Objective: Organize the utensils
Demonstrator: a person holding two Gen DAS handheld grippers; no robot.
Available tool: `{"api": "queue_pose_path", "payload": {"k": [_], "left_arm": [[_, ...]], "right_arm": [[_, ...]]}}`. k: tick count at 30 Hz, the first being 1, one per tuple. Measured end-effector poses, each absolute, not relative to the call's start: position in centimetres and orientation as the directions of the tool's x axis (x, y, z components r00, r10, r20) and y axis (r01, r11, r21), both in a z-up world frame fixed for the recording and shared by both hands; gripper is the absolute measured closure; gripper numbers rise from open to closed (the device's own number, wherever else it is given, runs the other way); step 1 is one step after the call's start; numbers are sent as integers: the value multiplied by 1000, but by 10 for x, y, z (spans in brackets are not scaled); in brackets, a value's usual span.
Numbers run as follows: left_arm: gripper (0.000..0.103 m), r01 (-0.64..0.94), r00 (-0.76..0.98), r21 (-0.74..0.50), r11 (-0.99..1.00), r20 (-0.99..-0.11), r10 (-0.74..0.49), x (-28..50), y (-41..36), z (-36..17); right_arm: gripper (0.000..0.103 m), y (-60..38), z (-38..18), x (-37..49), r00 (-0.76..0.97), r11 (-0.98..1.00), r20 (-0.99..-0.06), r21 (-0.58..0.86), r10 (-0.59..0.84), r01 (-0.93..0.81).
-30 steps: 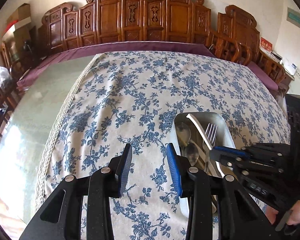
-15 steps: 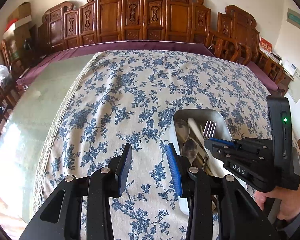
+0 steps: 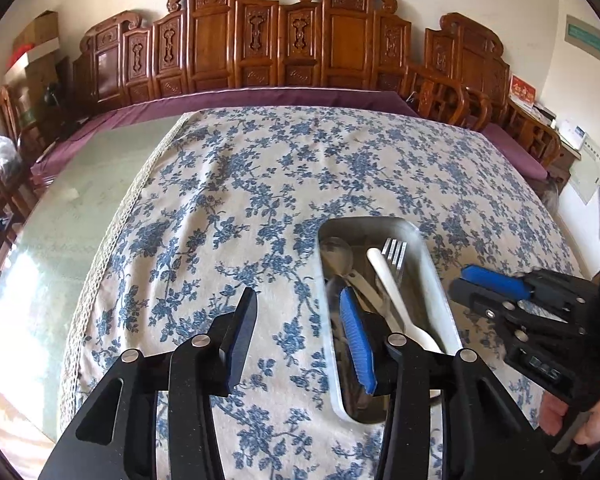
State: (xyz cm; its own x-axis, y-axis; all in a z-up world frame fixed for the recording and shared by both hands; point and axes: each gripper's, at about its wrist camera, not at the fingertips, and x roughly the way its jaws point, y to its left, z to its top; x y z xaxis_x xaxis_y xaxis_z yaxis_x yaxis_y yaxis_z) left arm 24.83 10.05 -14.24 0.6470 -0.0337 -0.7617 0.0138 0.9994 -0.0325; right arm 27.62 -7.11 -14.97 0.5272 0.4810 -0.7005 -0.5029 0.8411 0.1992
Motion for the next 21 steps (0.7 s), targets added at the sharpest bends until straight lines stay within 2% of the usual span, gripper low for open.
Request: {"api": "queue_pose_path", "payload": {"k": [4, 6, 8, 12, 15, 21], "left_arm": [[42, 30, 661, -30, 999, -749, -43, 238, 88, -135], [31, 38, 670, -30, 999, -741, -48, 231, 80, -131], [20, 43, 683, -30, 999, -729, -51, 224, 73, -127], [10, 47, 697, -26, 999, -715, -52, 211, 58, -121], [8, 61, 704, -22, 998, -708, -58, 201, 45, -117], [8, 74, 708, -50, 996, -700, -88, 182, 24, -108]], "right_arm": [[53, -96, -136, 257, 567, 859, -679, 190, 465, -476], [35, -108, -130, 248, 593, 871, -669, 179, 448, -457], [25, -122, -121, 236, 625, 885, -652, 167, 430, -434], [7, -145, -108, 218, 668, 906, -631, 150, 396, -395], [3, -166, -98, 203, 695, 920, -613, 152, 375, -361], [3, -196, -84, 183, 734, 944, -601, 133, 318, -301]]}}
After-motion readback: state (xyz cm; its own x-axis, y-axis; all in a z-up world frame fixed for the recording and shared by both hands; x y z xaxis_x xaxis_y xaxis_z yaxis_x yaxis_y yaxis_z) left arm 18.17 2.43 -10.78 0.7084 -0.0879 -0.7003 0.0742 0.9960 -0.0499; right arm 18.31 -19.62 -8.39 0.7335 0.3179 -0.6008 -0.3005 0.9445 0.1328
